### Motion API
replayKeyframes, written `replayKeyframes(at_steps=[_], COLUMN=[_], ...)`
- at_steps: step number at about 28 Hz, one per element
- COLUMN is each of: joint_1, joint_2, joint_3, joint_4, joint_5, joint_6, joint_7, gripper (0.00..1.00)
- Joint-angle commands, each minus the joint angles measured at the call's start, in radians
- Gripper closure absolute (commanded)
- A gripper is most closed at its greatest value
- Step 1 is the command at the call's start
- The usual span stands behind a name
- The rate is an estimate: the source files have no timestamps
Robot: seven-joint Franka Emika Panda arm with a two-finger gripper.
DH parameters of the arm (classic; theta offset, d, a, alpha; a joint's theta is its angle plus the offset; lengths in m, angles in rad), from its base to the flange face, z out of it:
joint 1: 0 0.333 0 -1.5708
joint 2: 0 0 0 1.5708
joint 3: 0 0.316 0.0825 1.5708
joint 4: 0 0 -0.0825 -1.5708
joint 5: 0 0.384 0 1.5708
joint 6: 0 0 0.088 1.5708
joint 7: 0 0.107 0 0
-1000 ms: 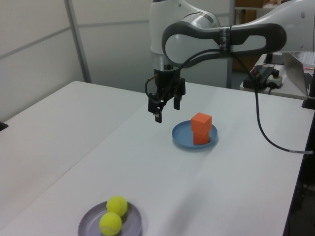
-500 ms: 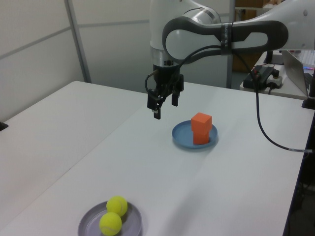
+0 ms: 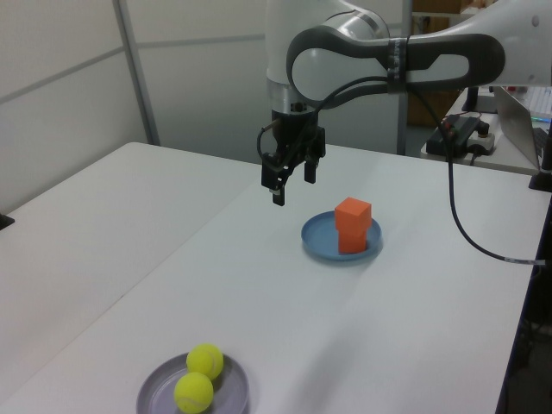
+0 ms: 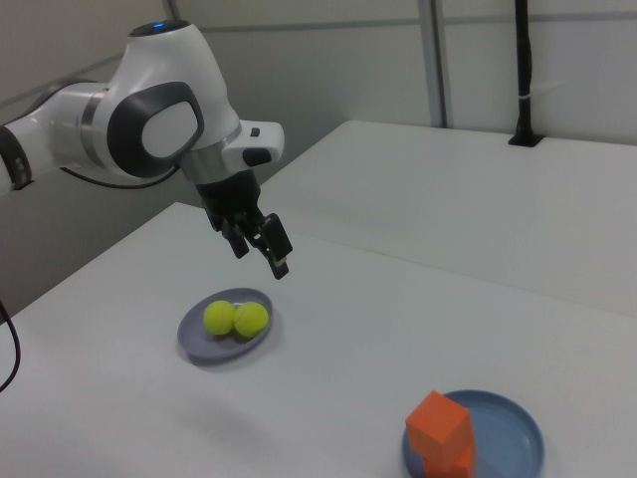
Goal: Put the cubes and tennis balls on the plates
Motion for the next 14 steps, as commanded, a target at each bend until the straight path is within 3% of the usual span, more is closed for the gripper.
replayKeyframes(at_steps=[1, 14], joint_1=[-0.001, -0.008], joint_2=[-0.011, -0.005], joint_3=[-0.008, -0.008], joint_4=[0.004, 0.001], joint_5=[0.018, 0.018], joint_6=[-0.034, -0.034], joint_7=[-0.014, -0.019], gripper=[0.00, 0.00])
